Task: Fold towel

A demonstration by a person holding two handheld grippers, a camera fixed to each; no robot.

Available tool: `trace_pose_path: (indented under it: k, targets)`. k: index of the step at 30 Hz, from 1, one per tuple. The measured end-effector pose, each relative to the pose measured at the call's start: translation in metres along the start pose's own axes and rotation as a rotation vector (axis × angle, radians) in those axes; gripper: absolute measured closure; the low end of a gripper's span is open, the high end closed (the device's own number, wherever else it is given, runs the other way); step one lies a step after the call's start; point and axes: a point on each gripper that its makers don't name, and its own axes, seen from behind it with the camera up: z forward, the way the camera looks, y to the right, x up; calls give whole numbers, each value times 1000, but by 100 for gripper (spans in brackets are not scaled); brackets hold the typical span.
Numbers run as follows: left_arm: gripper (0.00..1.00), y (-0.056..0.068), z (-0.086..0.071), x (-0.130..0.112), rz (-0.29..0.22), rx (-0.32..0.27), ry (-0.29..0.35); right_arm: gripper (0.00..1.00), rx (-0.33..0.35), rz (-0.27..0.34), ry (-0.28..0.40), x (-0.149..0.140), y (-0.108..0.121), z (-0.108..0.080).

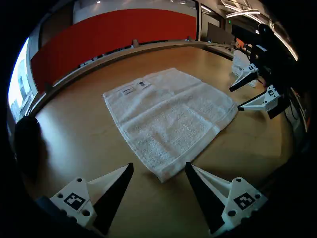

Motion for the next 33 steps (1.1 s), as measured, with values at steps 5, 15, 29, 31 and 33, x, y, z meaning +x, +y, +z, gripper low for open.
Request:
trace_pose_path:
  k: [5,15,29,31,33]
  targets:
    - [3,4,3,-3,4,-14,-17,8,16,-1,-20,-6,-1,1]
    - [3,8,6,-5,12,-28,-48,14,35,-11,-49,-13,-3,0]
    - [15,11,7,-6,5,-36,-77,33,60,19,-62,-15,-8,1]
    - [15,11,7,-7,4,-36,-78,33,60,17,-64,-14,-8,1]
    - [16,12,7,-7,1,-36,-79,35,60,17,-66,-14,-8,1]
